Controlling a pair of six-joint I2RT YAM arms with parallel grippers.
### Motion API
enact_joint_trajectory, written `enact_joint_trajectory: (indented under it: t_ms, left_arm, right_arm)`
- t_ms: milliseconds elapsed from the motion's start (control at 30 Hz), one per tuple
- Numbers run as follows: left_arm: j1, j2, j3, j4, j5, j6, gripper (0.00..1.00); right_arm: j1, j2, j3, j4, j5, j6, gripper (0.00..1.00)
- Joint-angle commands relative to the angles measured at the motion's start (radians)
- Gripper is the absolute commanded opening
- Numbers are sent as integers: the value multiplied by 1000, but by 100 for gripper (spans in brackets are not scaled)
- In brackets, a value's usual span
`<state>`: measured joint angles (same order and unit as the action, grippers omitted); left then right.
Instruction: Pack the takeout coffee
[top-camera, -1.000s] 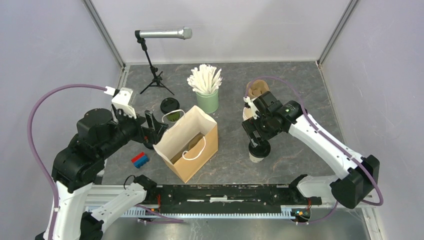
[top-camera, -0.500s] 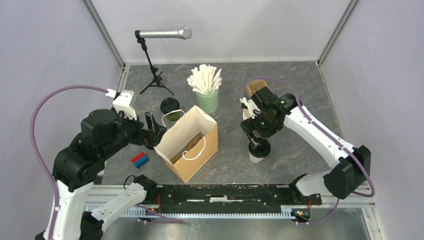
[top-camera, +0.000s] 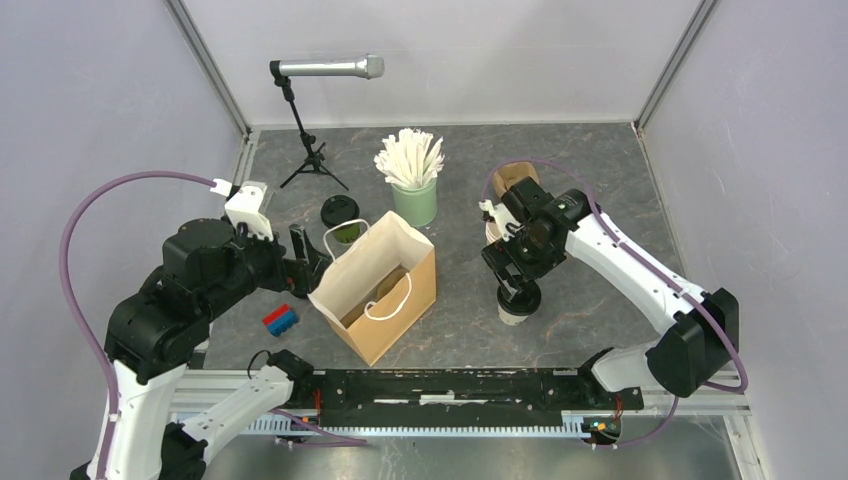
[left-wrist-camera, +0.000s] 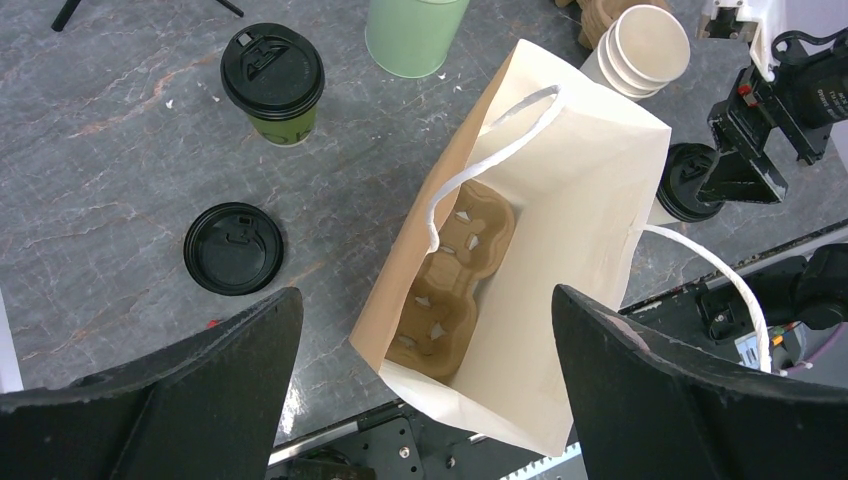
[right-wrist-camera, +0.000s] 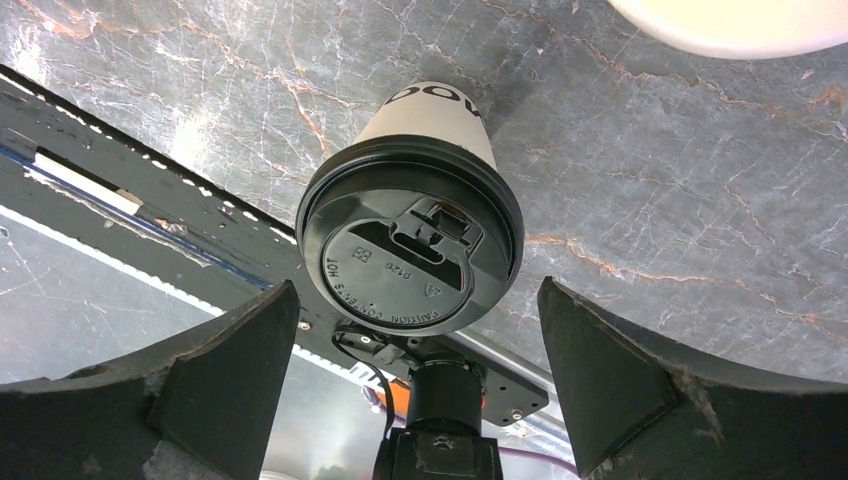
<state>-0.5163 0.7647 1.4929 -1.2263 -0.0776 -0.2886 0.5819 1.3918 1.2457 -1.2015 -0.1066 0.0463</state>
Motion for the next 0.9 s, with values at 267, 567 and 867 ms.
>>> enact_joint_trajectory:
  t_ms: [267, 567, 867]
  left_arm:
    - [5, -3, -7, 16, -19, -11, 100]
    - [5, -4, -12, 20, -18, -14, 100]
    - [5, 0, -12, 22, -14, -11, 100]
  right_arm:
    - [38, 39, 17, 21, 14, -14, 95]
    - [68, 48, -10, 45, 46, 1, 95]
    - [76, 44, -28, 50, 80, 1, 94]
